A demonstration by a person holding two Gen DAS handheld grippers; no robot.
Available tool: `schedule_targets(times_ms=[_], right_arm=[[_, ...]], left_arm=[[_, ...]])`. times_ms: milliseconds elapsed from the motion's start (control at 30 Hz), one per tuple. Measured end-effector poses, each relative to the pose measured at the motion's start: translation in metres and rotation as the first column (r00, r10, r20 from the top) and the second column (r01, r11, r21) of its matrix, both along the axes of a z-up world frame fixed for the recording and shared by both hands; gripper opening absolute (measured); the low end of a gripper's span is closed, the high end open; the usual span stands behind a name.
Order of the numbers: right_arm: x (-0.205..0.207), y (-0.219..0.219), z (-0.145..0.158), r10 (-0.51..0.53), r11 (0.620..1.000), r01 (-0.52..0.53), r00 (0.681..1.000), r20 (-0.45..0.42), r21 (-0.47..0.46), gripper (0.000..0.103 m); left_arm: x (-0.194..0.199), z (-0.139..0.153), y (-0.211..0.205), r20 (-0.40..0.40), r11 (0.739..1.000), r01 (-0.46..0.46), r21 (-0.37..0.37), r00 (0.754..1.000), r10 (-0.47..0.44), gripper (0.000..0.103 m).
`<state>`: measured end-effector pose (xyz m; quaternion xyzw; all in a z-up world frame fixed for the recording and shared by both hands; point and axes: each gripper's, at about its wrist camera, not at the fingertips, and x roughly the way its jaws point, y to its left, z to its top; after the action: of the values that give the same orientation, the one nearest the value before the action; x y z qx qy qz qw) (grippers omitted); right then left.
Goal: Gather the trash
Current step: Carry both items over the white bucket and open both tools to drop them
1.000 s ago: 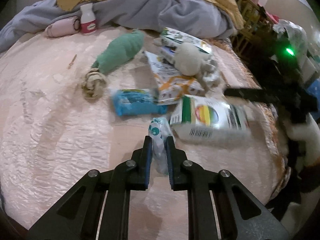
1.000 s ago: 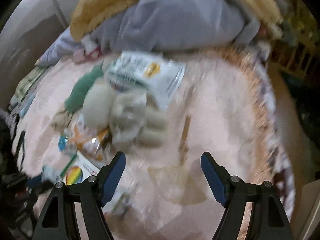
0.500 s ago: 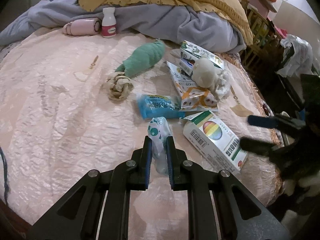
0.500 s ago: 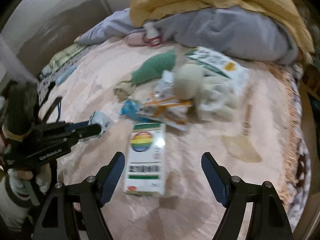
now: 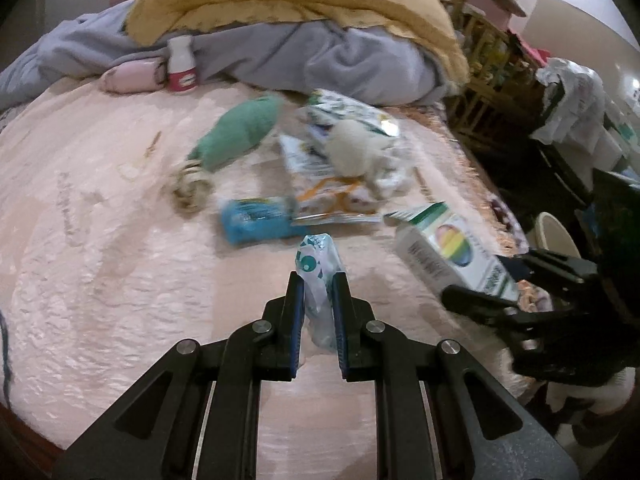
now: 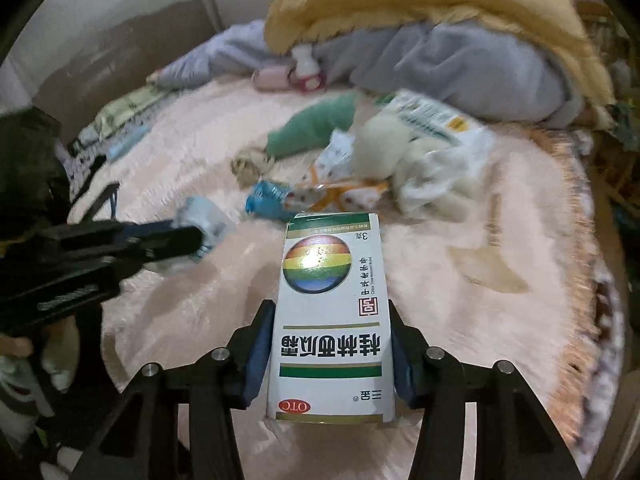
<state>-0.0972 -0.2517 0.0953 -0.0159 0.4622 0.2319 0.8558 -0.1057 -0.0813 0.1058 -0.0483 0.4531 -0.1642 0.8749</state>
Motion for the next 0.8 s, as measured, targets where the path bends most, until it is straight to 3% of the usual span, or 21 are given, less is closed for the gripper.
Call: schedule_targets(times_ms=[367,633,700,800], right_arm=[[-0.039,-0.113,0.039,-0.237,0.971,0.234,0.968,0.083,0.045,0.050],[-0.065,-0.202,0.049,-0.421,0.907,0.419,0.899,0.119,0.046,0.050],[-0.076,-0.238,0.048,-0.488,0.873,0.486,0.864,0.122,0.046,0.050],[-0.082,-0.256,0.046,-0.520,0.854,0.519,0.846,0.119,0.044,0.050]], left_arm=[[-0.004,0.022,-0.099,0.043,0.986,0.167,-0.026,0.985,-0.166,0.012],[-0.008,0.031,-0.182,0.064,0.954,0.298,-0.014,0.953,-0.296,0.012],[-0.009,0.032,-0.204,0.066,0.943,0.331,-0.010,0.942,-0.330,0.012],[-0.009,0.033,-0.236,0.063,0.927,0.375,-0.011,0.925,-0.374,0.012]])
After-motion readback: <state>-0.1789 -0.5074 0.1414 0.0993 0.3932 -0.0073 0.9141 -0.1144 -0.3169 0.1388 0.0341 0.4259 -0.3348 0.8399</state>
